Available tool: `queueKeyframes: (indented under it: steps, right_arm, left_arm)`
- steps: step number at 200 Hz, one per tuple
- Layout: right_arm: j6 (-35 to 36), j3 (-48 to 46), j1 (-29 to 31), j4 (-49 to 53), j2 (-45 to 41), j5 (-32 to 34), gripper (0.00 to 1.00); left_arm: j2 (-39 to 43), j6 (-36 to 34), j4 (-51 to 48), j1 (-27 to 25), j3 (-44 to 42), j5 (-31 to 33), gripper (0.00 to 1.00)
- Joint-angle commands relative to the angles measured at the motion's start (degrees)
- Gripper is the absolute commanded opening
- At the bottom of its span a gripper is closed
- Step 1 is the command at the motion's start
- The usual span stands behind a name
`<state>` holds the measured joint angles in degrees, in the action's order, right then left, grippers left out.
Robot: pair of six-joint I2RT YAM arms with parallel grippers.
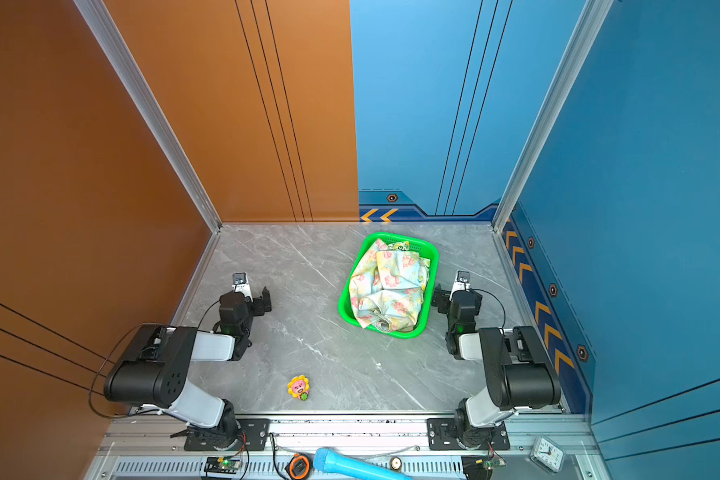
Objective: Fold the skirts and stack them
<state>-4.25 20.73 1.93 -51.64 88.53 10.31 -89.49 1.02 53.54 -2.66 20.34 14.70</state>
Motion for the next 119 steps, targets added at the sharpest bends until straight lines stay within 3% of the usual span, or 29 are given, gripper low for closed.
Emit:
queueKeyframes:
  steps: [1, 119]
  right_arm:
    - [0.53, 0.63, 0.26, -0.39, 0.06, -0.62, 1.00]
    - [0.49, 0.63, 0.26, -0.39, 0.06, -0.59, 1.00]
  left_arm:
    - [0.00, -1.02, 0.12, 0.02, 1.07, -1.70, 0.98]
    - [-0.13, -1.18, 0.07, -0.16, 1.15, -1.53, 0.98]
